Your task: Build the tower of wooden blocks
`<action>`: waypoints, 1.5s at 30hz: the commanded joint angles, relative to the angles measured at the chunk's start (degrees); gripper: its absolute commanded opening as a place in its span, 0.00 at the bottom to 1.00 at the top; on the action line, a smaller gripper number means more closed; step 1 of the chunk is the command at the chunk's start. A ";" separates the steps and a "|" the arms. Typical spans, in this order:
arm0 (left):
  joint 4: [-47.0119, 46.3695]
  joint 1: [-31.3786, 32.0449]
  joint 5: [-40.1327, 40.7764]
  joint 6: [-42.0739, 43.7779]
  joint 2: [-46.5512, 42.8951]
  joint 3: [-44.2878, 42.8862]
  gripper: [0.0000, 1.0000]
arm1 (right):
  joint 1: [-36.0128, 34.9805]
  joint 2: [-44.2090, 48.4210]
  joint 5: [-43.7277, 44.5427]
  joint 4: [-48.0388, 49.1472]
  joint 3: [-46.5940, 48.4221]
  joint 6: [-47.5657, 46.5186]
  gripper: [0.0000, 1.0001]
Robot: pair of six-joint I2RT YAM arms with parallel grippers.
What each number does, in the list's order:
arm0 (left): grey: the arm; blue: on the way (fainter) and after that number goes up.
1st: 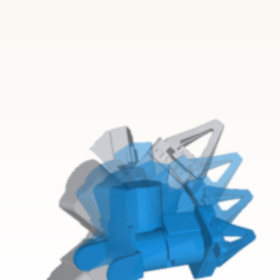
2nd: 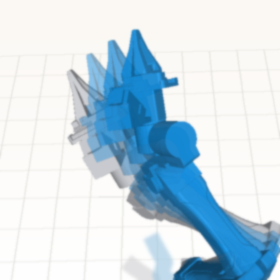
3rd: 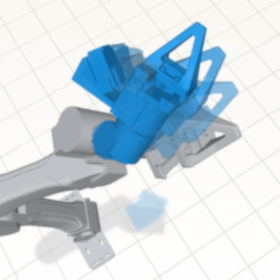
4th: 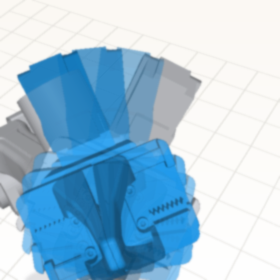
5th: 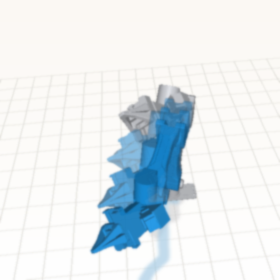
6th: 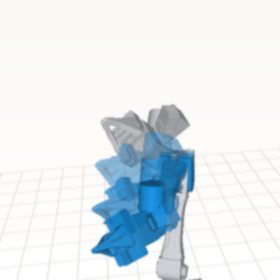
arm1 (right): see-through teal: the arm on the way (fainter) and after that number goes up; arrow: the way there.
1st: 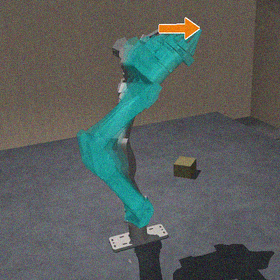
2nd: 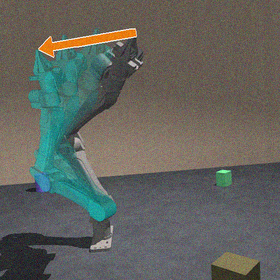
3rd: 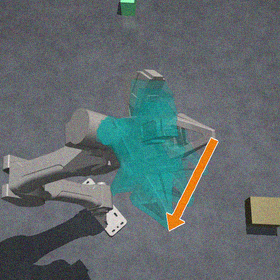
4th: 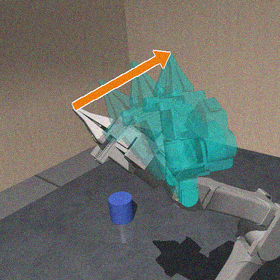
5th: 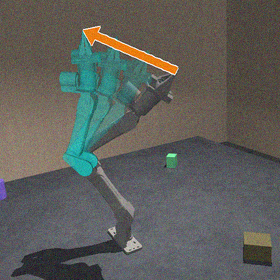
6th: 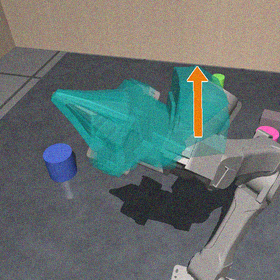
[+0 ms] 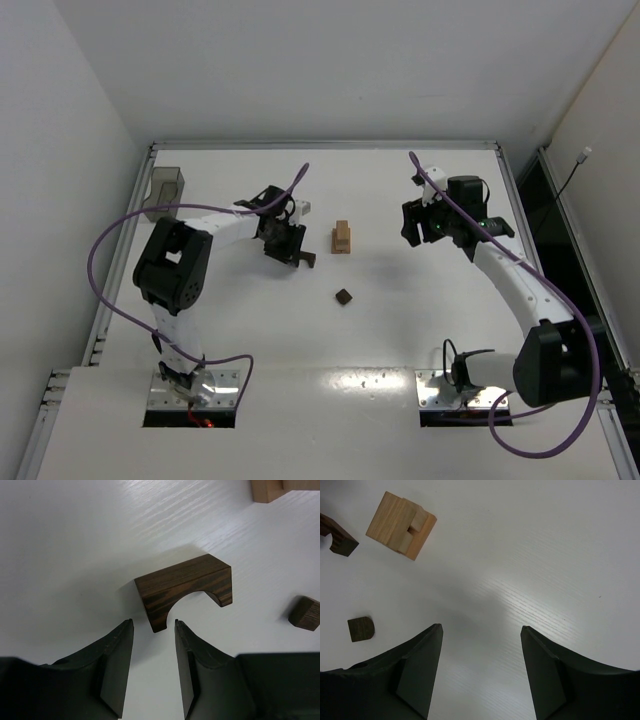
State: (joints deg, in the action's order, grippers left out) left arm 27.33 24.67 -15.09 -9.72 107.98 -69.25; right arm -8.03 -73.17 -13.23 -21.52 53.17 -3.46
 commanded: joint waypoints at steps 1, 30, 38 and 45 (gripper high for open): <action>-2.01 0.38 0.15 -0.39 0.47 -2.99 0.35 | 0.12 0.39 0.40 2.09 0.97 0.04 0.60; -9.83 -3.83 -2.57 -5.30 -11.90 4.03 0.00 | 0.12 2.15 -11.09 2.80 0.97 4.32 0.60; -16.95 -4.36 9.53 -8.21 -28.96 9.49 0.00 | -0.57 -1.10 -33.95 13.85 3.52 29.19 0.62; -17.75 -2.00 10.35 -7.26 -32.57 9.49 0.00 | -5.15 -5.93 -47.75 28.73 10.19 35.93 0.64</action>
State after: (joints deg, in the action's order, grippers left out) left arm 11.84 20.58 -6.04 -17.17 76.93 -60.55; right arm -11.31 -78.02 -50.46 -3.51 57.49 29.54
